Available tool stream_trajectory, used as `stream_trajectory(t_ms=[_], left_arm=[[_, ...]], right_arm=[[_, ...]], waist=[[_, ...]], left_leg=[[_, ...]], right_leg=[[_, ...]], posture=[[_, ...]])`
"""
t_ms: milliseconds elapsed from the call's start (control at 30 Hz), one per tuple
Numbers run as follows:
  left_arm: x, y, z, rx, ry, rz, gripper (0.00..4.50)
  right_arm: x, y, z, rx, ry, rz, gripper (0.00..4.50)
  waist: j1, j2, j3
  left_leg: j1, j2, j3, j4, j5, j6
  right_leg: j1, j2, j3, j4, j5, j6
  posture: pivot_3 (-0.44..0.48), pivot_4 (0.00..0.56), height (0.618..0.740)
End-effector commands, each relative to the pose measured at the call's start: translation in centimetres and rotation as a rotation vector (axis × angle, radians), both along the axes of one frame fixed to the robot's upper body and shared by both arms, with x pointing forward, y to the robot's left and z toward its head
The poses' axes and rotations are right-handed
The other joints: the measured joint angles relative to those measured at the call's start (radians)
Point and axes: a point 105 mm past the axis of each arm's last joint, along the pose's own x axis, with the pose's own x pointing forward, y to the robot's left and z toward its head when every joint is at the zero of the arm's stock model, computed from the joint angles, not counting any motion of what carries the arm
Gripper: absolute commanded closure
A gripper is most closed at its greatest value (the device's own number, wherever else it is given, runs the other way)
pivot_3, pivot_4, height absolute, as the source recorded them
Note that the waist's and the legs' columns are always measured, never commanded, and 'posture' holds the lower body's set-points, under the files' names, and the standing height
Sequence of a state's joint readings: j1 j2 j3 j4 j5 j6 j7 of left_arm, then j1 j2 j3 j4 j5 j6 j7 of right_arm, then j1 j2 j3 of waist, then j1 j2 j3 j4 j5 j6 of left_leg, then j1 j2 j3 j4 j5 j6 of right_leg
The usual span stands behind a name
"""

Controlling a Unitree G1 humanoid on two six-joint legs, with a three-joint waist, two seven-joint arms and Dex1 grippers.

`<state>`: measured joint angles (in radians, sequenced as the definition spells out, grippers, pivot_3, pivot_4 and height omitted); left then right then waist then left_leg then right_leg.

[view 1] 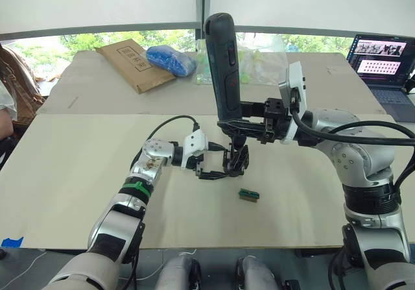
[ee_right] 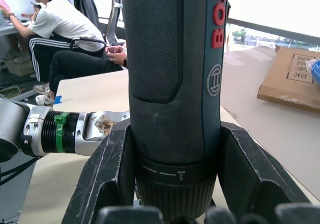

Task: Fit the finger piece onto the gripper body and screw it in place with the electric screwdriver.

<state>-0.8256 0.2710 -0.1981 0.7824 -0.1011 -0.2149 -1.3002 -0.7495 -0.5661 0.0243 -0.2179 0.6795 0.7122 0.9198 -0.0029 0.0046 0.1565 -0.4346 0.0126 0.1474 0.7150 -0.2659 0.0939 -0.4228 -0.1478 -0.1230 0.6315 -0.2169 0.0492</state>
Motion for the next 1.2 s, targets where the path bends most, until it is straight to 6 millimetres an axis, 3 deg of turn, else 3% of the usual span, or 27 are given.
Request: stream_trajectory(t_ms=[33,633,1133,1200], left_arm=[[0.1,-0.4,1.4,-0.015,-0.064,-0.017,0.0],[0.1,-0.7,1.0,-0.021,-0.055,-0.007,0.0],[0.3,-3.0,-0.3,-0.035,-0.003,0.003,0.0],[0.5,-3.2,-0.5,-0.033,0.002,0.013,0.55]], right_arm=[[-0.6,-0.1,1.8,0.036,-0.089,0.021,2.61],[-0.5,0.3,1.5,0.05,-0.086,0.01,2.61],[-0.9,-0.9,0.4,0.096,-0.127,-0.055,2.61],[-0.9,-1.0,0.5,0.114,-0.136,-0.065,2.61]], waist=[[0.0,0.0,0.0],[0.0,0.0,0.0],[0.006,0.0,0.0],[0.006,0.0,0.0]], left_leg=[[0.0,0.0,0.0,0.0,0.0,0.0],[0.0,0.0,0.0,0.0,0.0,0.0],[0.0,0.0,-0.001,0.0,0.0,0.0],[0.0,0.0,0.0,0.0,0.0,0.0]], right_leg=[[0.0,0.0,0.0,0.0,0.0,0.0],[0.0,0.0,0.0,0.0,0.0,0.0],[0.001,0.0,0.0,0.0,0.0,0.0],[0.001,0.0,0.0,0.0,0.0,0.0]], posture=[[0.0,0.15,0.732],[0.0,0.15,0.732],[0.0,0.15,0.732],[0.0,0.15,0.732]])
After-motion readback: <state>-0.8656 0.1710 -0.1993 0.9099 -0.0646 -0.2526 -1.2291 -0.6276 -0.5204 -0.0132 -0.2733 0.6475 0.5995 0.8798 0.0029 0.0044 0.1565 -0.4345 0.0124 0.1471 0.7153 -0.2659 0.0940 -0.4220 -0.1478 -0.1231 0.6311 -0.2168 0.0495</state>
